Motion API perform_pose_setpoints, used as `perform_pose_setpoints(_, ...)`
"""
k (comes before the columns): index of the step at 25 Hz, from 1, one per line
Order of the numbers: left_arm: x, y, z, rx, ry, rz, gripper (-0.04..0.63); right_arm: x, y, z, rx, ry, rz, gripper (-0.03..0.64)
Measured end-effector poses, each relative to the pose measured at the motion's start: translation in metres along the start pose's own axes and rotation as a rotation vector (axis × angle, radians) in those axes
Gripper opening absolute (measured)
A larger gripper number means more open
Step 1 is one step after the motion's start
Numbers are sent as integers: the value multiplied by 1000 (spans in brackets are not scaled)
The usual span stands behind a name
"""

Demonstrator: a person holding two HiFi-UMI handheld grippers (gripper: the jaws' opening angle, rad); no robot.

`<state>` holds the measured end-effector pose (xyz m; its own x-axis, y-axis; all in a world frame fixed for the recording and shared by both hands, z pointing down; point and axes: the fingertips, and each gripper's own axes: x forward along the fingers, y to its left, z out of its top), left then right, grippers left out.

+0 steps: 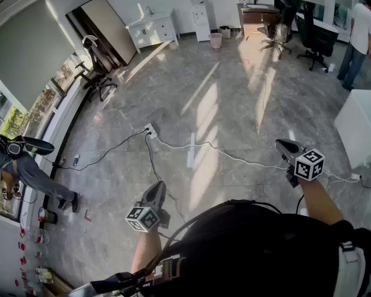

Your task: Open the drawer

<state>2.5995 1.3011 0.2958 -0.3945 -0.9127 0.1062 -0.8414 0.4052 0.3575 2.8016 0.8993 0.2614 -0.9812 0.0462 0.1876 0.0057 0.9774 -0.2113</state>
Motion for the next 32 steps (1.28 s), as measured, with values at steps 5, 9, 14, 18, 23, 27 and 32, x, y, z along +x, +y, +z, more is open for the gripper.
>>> perform_pose_setpoints(5,-8,4,-4,-14,-4,-8,-9,6,12,-5,-8,7,11,-2)
perform_pose_setpoints(9,-15,16,0,-13,-3,-8,-9,16,26,-2,-13,8,14,-2)
perform_pose_setpoints(14,-23,30,0,-18,6,-11,-9,24,34,-7,34,23,10,0)
perform_pose_setpoints(18,-33,49,-11,-51,23,5,-9,33,39,-16,99,33,-2,0)
perform_pose_setpoints(23,-55,76,-7,-72,20,0,-9,48,63,-17,96,40,-22,0)
perform_pose_setpoints(27,-72,107,1,-79,12,-4,-9,67,81,-17,102,40,-68,2)
perform_pose_setpoints(32,-86,145,4,-89,29,-1,-9,91,105,-18,96,57,-105,2)
